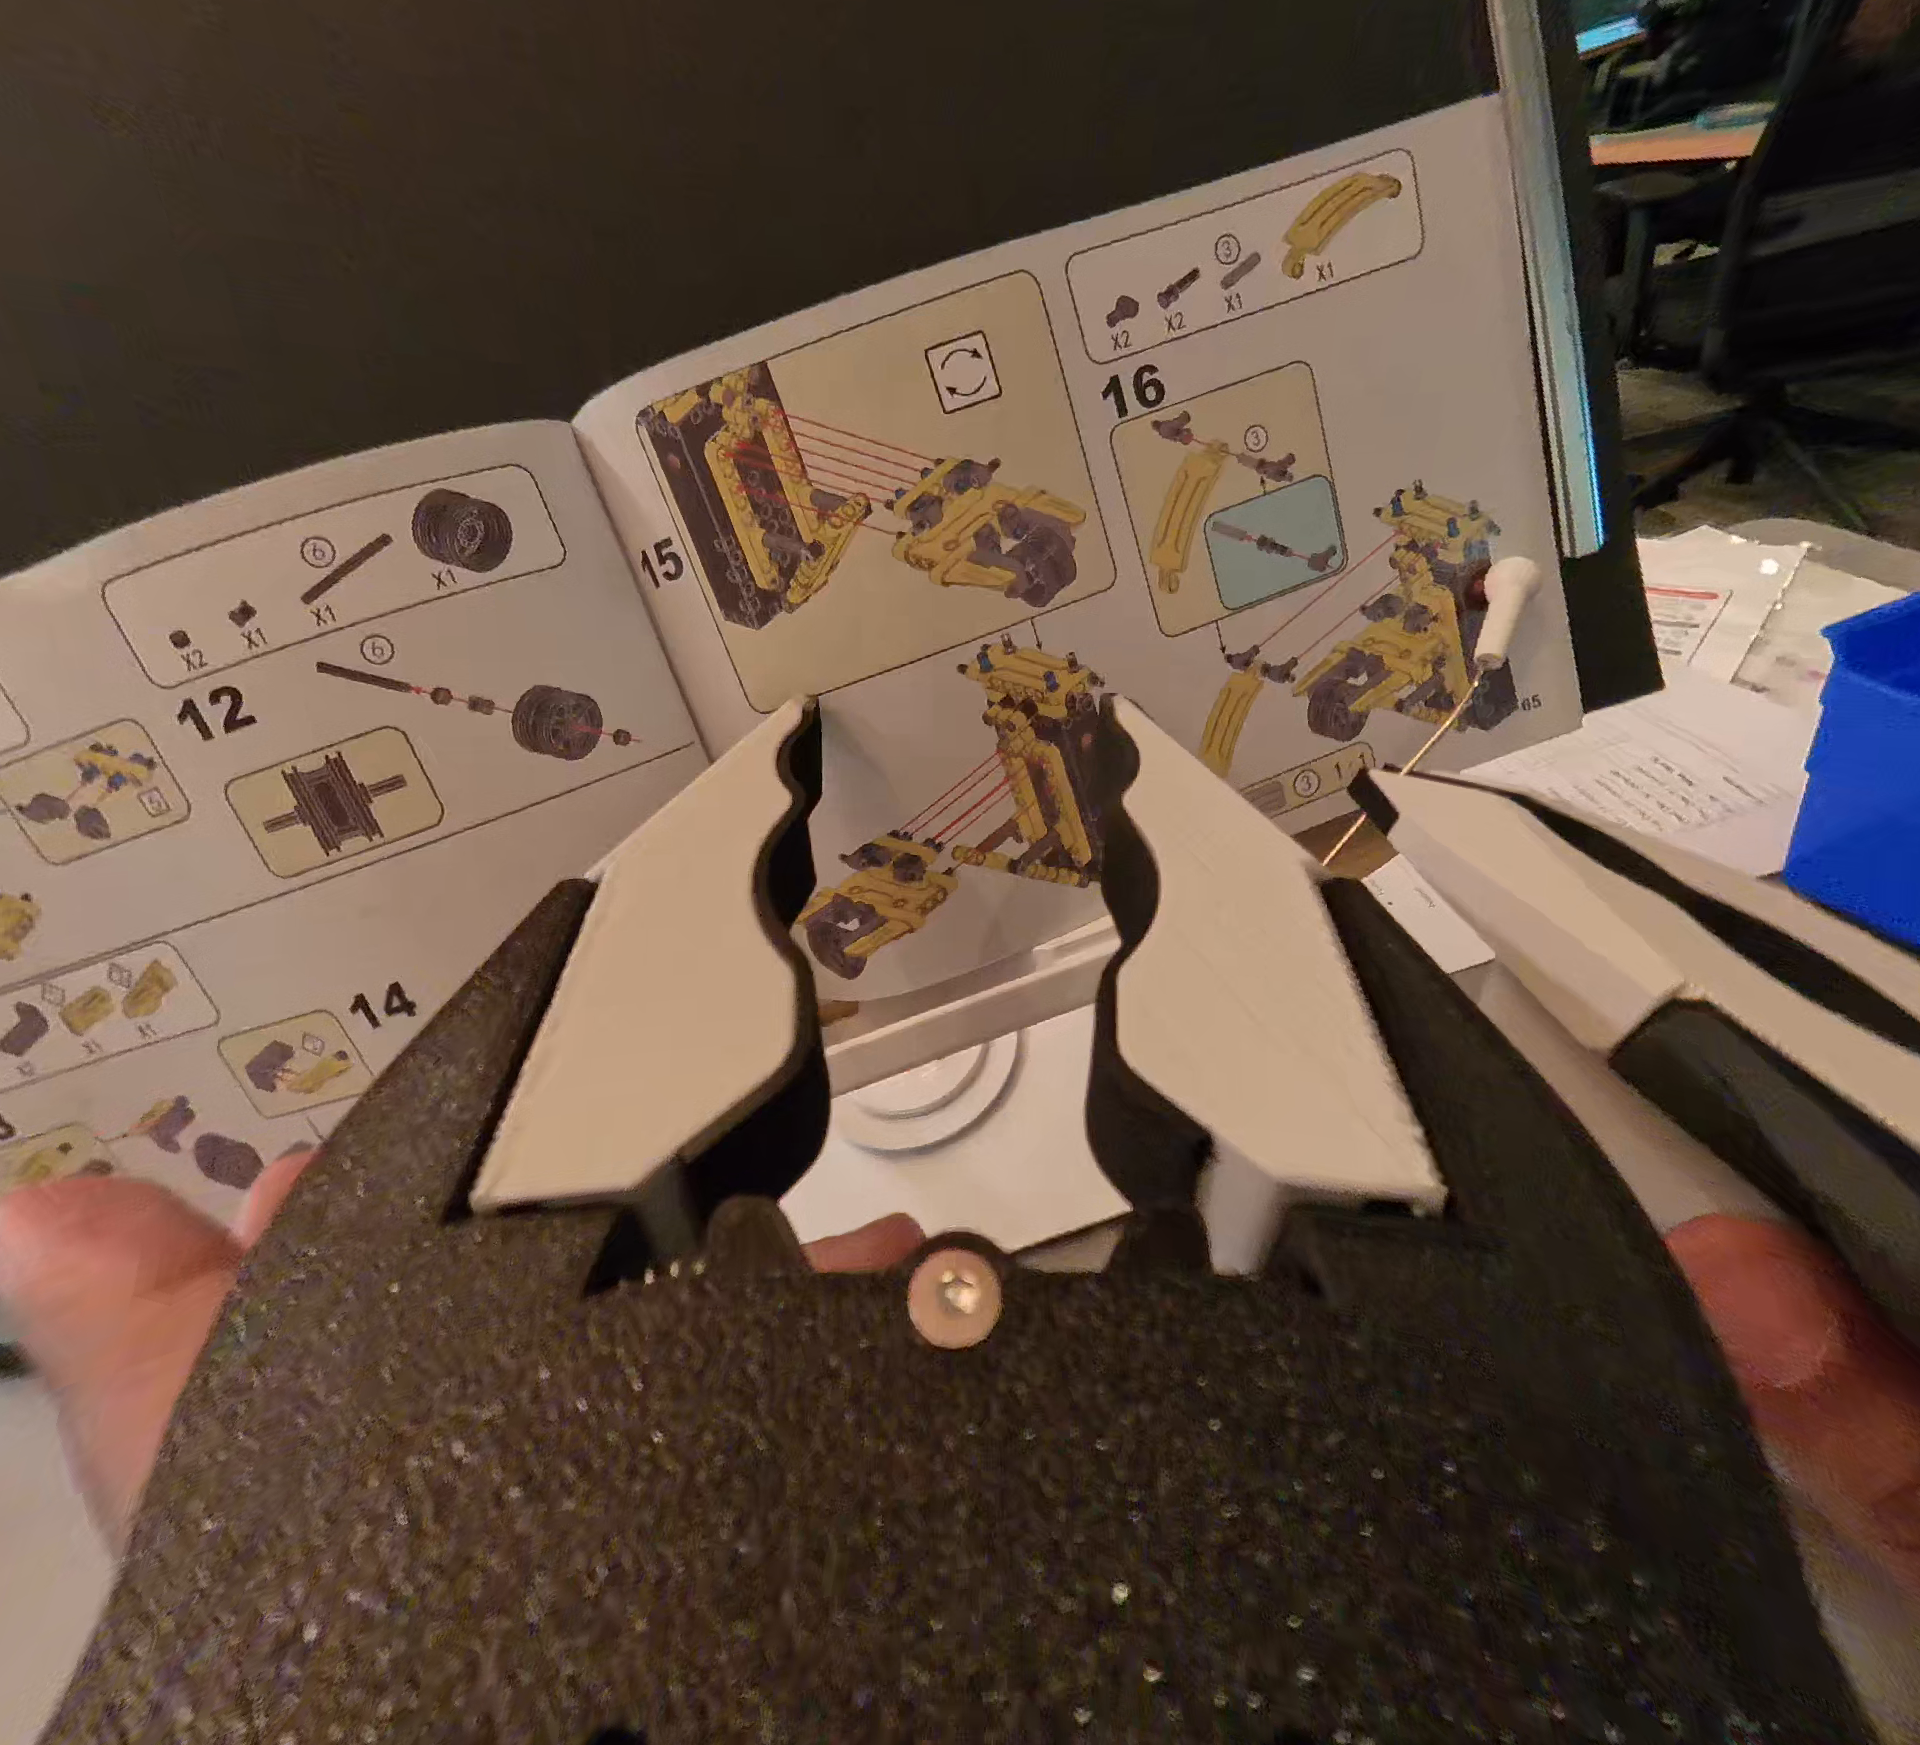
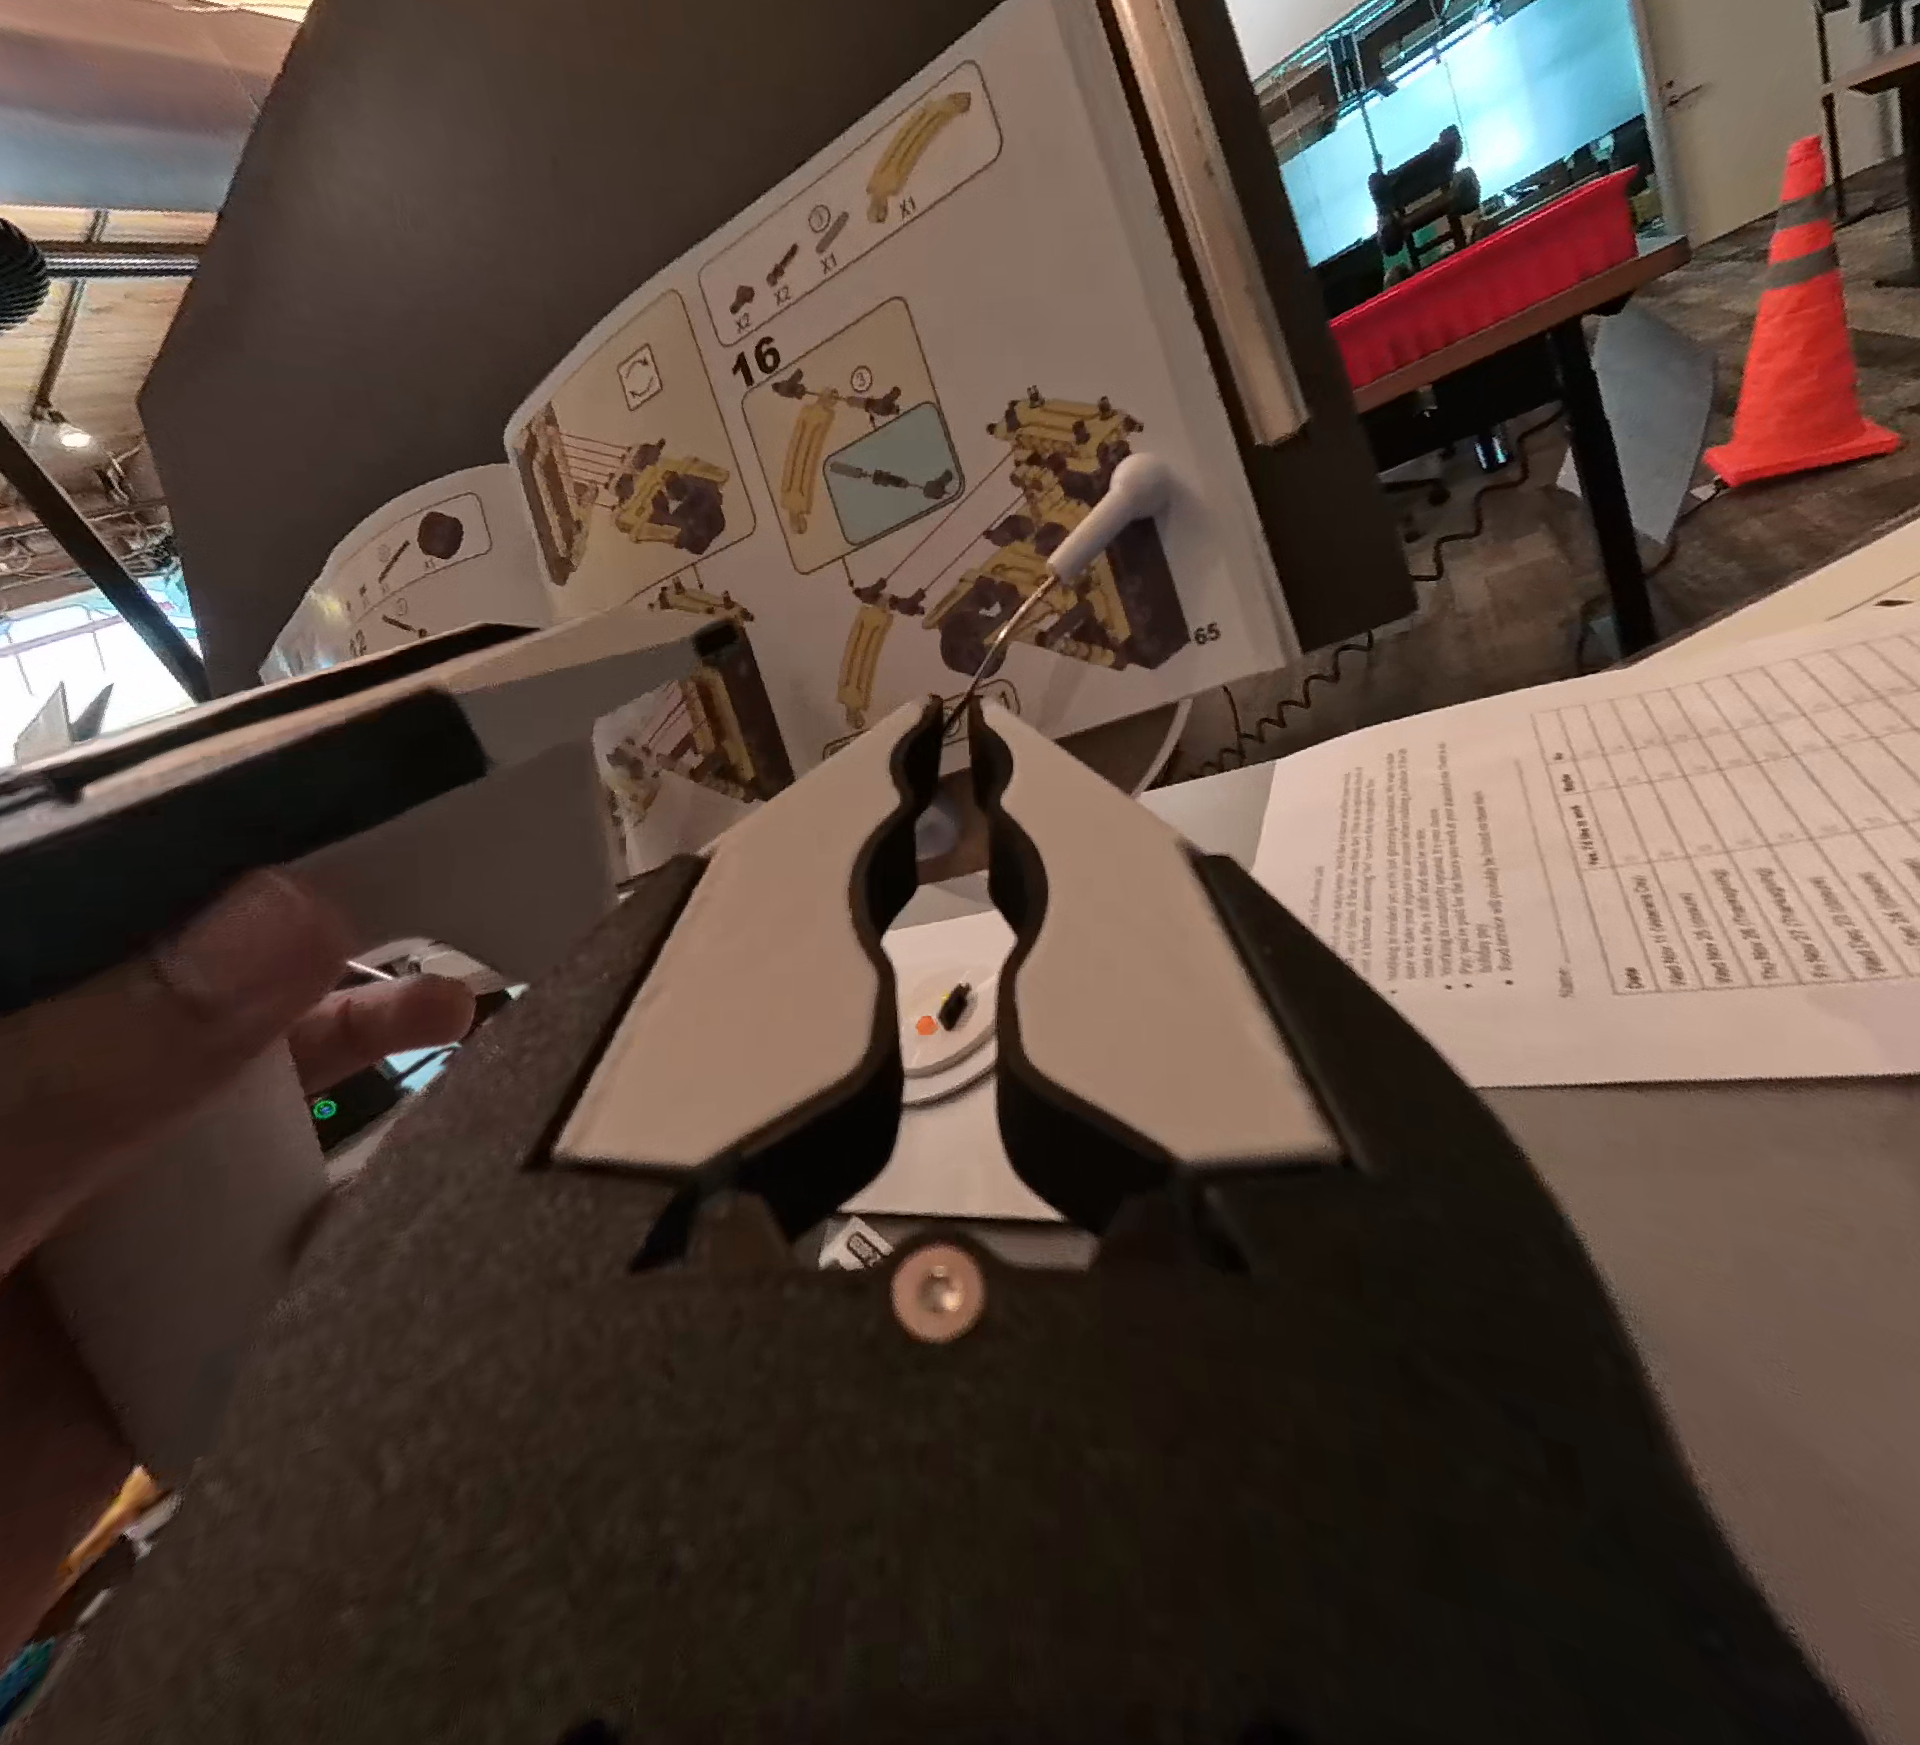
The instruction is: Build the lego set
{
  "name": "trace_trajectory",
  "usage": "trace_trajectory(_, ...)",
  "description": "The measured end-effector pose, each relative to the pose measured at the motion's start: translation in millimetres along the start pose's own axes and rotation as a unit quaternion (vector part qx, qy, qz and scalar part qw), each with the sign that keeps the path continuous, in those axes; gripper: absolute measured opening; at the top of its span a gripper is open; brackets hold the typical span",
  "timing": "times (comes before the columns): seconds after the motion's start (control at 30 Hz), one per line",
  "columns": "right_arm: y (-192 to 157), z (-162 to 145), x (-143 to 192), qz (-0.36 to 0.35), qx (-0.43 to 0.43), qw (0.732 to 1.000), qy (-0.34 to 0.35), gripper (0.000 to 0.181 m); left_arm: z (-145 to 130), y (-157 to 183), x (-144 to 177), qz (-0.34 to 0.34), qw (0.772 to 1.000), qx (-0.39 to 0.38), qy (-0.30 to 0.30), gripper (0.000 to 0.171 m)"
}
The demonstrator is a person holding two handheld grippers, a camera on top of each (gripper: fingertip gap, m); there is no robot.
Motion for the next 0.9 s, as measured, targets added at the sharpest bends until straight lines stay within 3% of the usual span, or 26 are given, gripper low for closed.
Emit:
trace_trajectory(0.2,1.7,-1.9,1.1,0.005,-0.011,1.0,0.007,0.003,6.7,1.3,-11.0,-0.029,0.998,0.04,-0.035,0.063)
trace_trajectory(0.43,1.5,-2.1,1.6,0.002,-0.003,1.0,0.006,0.004,-9.7,4.4,-16.1,-0.005,0.999,-0.046,0.013,0.059)
trace_trajectory(0.67,2.4,-2.2,1.8,0.005,-0.003,1.0,0.005,0.004,-4.3,4.8,-13.2,-0.01,1.0,-0.029,-0.003,0.059)
trace_trajectory(0.9,2.0,-3.0,1.8,0.004,-0.002,1.0,0.008,0.004,26.9,18.1,-3.4,-0.127,0.991,0.047,-0.011,0.064)
Point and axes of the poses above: each gripper's, where its closed fingertips meet, x back along the fingers, z out of its top, y = z × x across the jaws, the point moved 10 cm from there along x, back along the fingers
